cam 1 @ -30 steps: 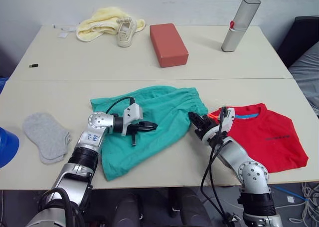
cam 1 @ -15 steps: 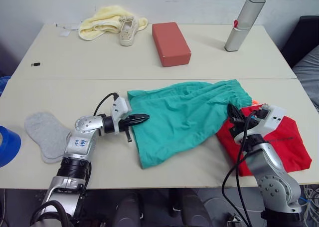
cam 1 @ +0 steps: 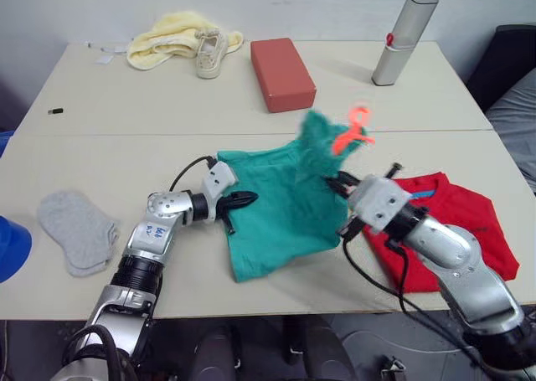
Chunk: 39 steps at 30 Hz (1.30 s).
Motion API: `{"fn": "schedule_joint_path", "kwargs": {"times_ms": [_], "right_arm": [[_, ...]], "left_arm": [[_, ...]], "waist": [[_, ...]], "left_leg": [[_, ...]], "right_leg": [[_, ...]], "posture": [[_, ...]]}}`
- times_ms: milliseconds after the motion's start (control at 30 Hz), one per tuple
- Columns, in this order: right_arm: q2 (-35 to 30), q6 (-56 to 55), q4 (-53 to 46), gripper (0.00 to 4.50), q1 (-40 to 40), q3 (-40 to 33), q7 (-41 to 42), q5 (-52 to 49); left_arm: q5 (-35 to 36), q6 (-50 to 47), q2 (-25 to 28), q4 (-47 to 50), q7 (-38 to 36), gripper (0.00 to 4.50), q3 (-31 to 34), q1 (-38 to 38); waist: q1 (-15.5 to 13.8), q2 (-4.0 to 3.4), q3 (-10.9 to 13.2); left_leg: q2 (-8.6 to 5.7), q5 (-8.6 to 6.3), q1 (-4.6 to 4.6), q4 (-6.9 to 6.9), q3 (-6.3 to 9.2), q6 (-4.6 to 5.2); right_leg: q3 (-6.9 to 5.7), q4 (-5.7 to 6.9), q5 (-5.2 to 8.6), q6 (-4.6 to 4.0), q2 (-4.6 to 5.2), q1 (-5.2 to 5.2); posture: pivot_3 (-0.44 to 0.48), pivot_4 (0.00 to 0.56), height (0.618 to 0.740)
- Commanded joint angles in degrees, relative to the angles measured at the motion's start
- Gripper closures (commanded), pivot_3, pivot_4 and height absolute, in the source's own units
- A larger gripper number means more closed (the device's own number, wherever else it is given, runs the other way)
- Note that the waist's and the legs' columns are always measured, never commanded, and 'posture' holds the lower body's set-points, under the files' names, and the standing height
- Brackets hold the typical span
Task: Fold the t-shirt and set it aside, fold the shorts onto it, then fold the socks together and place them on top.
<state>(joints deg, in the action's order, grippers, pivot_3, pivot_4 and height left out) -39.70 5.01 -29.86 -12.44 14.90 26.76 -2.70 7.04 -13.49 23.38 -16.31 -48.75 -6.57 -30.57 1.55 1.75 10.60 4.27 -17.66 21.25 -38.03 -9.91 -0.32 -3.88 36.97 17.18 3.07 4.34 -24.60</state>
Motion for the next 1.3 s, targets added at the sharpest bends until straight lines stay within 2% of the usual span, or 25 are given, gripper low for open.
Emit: {"fn": "schedule_joint_path", "kwargs": {"times_ms": [33,167,333,433,600,800,833,933,1067,1167,1300], "right_arm": [[2.42,-1.24,1.56,4.49,-0.85,5.12,3.98,2.95],[5.25,-1.25,4.61,4.49,-0.35,9.10,7.47,4.37],[8.67,3.35,6.97,4.49,1.28,7.61,8.71,1.45],[10.06,3.85,6.58,3.87,1.36,6.83,11.21,-1.91],[11.40,7.47,0.79,2.14,4.50,0.57,17.59,-19.00],[2.39,12.16,-5.77,0.18,13.27,-12.52,24.15,-32.26],[1.00,12.50,-6.18,0.05,14.71,-14.70,25.36,-34.03],[-0.86,12.79,-6.80,0.05,17.90,-21.51,26.28,-38.32],[-3.00,14.94,-5.25,0.05,22.80,-33.42,25.26,-42.24],[-3.49,10.69,-3.81,0.05,26.14,-36.17,28.35,-38.35],[-2.01,8.48,-2.58,0.05,26.29,-35.62,28.08,-35.77]], "left_arm": [[0.95,-1.37,1.20,1.16,0.77,4.50,1.89,1.38],[1.83,-1.59,2.42,2.70,0.35,4.50,3.18,2.59],[3.78,-2.12,4.96,5.22,-1.24,4.50,4.64,4.16],[5.66,-2.38,6.26,7.68,-2.53,4.50,6.05,5.93],[11.21,-3.45,8.49,12.84,-6.80,4.50,9.05,9.25],[13.77,-4.58,14.48,17.27,-9.35,4.50,12.87,13.03],[14.16,-4.58,15.32,17.86,-9.82,4.50,13.37,13.59],[16.68,-5.24,17.00,19.67,-11.25,4.50,15.75,15.12],[22.32,-7.25,21.33,21.89,-17.10,4.50,19.80,17.69],[24.70,-8.29,23.27,22.74,-19.07,4.50,21.22,18.56],[24.61,-5.96,22.65,23.21,-19.20,4.50,20.87,17.49]], "waist": [[-0.07,0.00,0.00],[0.12,0.01,0.00],[0.18,0.01,0.00],[0.15,0.01,0.00],[-0.01,0.01,0.00],[-0.12,0.02,0.00],[-0.11,0.01,0.00],[-0.03,0.01,0.01],[0.01,0.01,0.01],[-0.09,0.01,0.01],[-0.08,-0.01,0.02]], "left_leg": [[-0.01,0.00,0.02,-0.01,0.00,0.00],[-0.07,-0.05,0.04,-0.11,-0.09,0.11],[-0.02,-0.03,0.01,-0.13,-0.09,0.07],[0.07,-0.03,0.00,-0.10,-0.07,0.04],[0.08,-0.05,0.04,-0.10,-0.02,0.03],[0.05,-0.19,0.04,-0.07,0.03,0.13],[0.05,-0.20,0.04,-0.07,0.03,0.15],[0.08,-0.35,0.02,-0.05,0.04,0.36],[0.11,-0.35,-0.01,-0.04,0.04,0.33],[0.11,-0.36,-0.02,-0.02,0.08,0.31],[0.09,-0.36,-0.02,-0.03,0.07,0.32]], "right_leg": [[-0.02,-0.02,0.00,0.00,0.02,0.00],[-0.08,-0.02,-0.01,0.03,0.13,0.01],[-0.08,0.05,-0.02,0.00,0.14,-0.01],[-0.09,0.06,-0.01,-0.07,0.11,-0.01],[-0.17,0.04,0.01,-0.10,0.13,0.00],[-0.20,-0.11,0.01,-0.10,0.21,0.06],[-0.20,-0.11,0.01,-0.10,0.21,0.06],[-0.22,-0.08,0.01,-0.11,0.17,0.06],[-0.22,-0.02,0.03,-0.18,0.16,0.05],[-0.25,-0.04,0.06,-0.23,0.14,0.06],[-0.25,-0.05,0.05,-0.22,0.15,0.07]], "posture": [[0.000,0.150,0.740],[0.000,0.150,0.740],[0.000,0.150,0.740],[0.000,0.150,0.740],[0.000,0.150,0.740],[0.000,0.150,0.740],[0.000,0.150,0.740],[0.000,0.150,0.740],[0.000,0.150,0.740],[0.000,0.150,0.740],[0.000,0.150,0.740]]}}
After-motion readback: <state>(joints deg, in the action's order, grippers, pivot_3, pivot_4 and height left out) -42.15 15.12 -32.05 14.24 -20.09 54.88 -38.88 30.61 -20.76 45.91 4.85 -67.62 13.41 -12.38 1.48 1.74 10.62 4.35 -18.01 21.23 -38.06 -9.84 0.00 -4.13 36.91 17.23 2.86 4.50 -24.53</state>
